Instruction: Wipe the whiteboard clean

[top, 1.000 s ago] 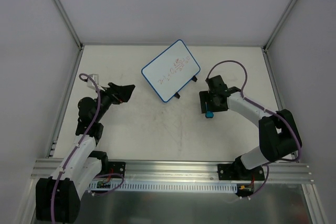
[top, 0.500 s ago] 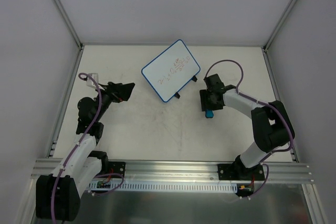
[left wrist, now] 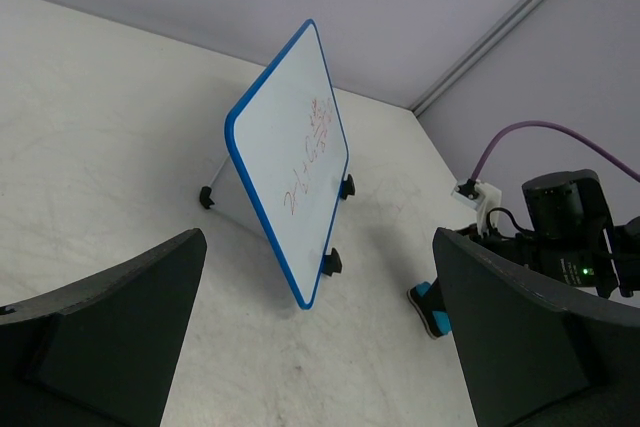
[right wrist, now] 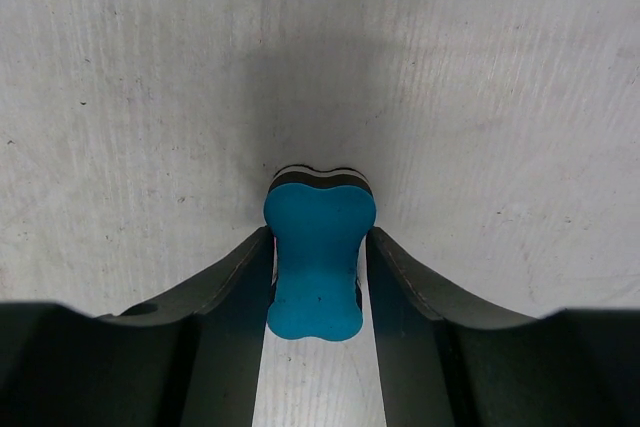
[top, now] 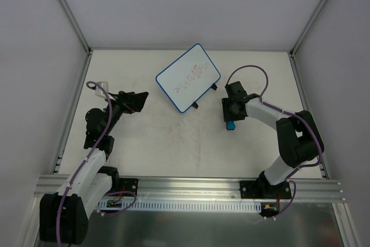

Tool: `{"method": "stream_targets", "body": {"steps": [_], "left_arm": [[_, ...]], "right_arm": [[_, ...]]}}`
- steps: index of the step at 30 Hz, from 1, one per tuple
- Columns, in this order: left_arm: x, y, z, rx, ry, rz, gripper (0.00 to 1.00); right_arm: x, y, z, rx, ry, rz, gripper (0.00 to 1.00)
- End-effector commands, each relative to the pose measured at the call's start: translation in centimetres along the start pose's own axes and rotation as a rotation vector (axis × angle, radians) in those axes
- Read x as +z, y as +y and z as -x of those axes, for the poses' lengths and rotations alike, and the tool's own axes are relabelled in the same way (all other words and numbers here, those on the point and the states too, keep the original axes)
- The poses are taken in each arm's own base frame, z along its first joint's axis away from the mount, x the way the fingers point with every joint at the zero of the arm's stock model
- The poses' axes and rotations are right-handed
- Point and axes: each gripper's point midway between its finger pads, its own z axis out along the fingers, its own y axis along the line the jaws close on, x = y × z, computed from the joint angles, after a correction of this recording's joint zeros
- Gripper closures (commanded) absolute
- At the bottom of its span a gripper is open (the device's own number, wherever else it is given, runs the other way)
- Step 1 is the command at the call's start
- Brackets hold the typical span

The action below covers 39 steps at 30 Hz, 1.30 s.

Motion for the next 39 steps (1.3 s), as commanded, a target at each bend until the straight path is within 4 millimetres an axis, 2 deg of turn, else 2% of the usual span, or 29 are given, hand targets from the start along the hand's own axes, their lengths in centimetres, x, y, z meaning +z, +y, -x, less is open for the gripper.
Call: {"method": "stream_targets", "body": {"steps": [1,6,11,14,15,22,26,29,31,32,34,39], "left_arm": [[0.2,-1.0,0.9,0.041,-0.039,-0.052,0.01],[0.3,-1.2,1.0,0.043,-0.035,-0.063,0.01],[0.4,-1.1,0.8,0.039,-0.029,-0.060,0.01],[0.7,-1.0,0.7,0.033,-0.025,-0.065,0.01],[0.9,-1.1,0.6,0.030,-0.020,-0.071,0.01],[2.3,-1.3,0.0,0.047,-0.022,-0.091,0.01],[3.7,-1.5,-1.0,0.068,-0.016,-0.097,0.01],[4.3,-1.3,-1.3,0.074,-0.050,-0.086,0.01],[4.7,-1.7,-0.7,0.081,-0.094,-0.118,0.01],[5.2,-1.4,-1.1,0.078,-0.086,-0.118,0.01],[5.7,-1.6,-0.9,0.078,-0.096,-0.139,0.01],[7.8,-0.8,-0.6,0.067,-0.072,-0.110,0.02]], "right_arm": [[-0.2,-0.4,1.1,0.006,-0.031,-0.020,0.55],[0.0,-0.2,0.8,0.003,-0.018,-0.012,0.50],[0.0,-0.4,0.6,0.001,-0.017,-0.019,0.51],[0.1,-0.5,0.4,0.001,-0.011,-0.023,0.61],[0.1,-0.5,0.3,0.001,-0.008,-0.024,0.67],[0.3,-0.6,-0.5,0.002,0.004,-0.024,0.66],[0.5,-0.6,-0.7,0.001,0.006,-0.023,0.72],[0.6,-0.5,-0.8,0.003,0.002,-0.014,0.86],[0.6,-0.4,-0.8,0.006,-0.010,-0.006,0.90],[0.6,-0.4,-0.8,0.007,-0.014,-0.003,0.91],[0.4,-0.3,-0.5,0.008,-0.034,0.004,1.00],[0.4,-0.3,-0.6,0.010,-0.048,0.012,1.00]]}}
